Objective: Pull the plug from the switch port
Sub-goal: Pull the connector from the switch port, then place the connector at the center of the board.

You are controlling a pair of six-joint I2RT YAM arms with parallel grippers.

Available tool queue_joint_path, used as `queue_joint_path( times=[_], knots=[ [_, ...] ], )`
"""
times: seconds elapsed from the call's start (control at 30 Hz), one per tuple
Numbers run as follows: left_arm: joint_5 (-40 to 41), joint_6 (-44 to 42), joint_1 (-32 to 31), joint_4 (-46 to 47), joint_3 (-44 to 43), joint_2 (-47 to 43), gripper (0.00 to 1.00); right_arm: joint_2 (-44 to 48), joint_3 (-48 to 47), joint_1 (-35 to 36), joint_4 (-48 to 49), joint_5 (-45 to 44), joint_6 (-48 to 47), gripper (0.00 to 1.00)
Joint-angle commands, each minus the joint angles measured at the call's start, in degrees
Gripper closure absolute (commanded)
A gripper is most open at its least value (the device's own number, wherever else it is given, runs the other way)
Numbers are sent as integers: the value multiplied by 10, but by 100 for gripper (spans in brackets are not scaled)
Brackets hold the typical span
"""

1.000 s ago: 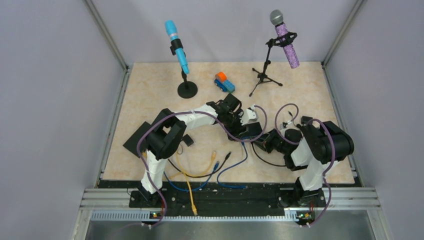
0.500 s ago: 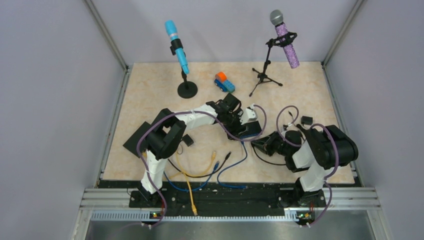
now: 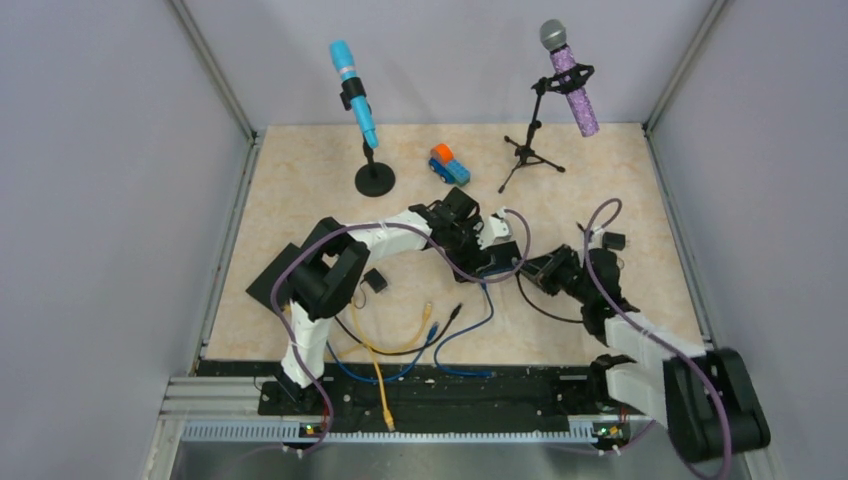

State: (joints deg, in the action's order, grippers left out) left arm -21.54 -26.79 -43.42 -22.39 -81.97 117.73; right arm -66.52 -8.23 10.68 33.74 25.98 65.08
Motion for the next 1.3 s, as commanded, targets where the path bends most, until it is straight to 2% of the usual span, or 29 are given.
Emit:
queue_joint_path(
  times=[0.0,0.1,0.27,0.43,0.53,0.63,0.87,1.0,1.13,1.27],
  knots=[
    [18,14,11,-27,25,-6,7,152,-101,-5,-274,-134,-109,100],
    [21,16,11,-24,26,-14,1,230,-160,-7,-393,-210,-149,100],
    [45,33,11,10,52,-45,1,299,-236,-7,-537,-330,-187,100],
    [93,57,12,58,82,-89,1,368,-295,-7,-619,-459,-218,100],
    [119,84,16,94,105,-126,1,368,-318,-7,-644,-501,-228,100],
    [126,103,23,125,122,-149,1,330,-311,-7,-625,-473,-228,100],
    [138,170,44,190,181,-223,1,160,-312,-12,-545,-391,-177,100],
    [125,227,70,261,252,-310,1,147,-283,-13,-506,-451,-94,100],
    [145,266,82,319,324,-411,1,175,-191,-15,-365,-487,-12,100],
    [181,296,85,334,368,-480,1,124,-165,-18,-282,-515,32,100]
  ],
)
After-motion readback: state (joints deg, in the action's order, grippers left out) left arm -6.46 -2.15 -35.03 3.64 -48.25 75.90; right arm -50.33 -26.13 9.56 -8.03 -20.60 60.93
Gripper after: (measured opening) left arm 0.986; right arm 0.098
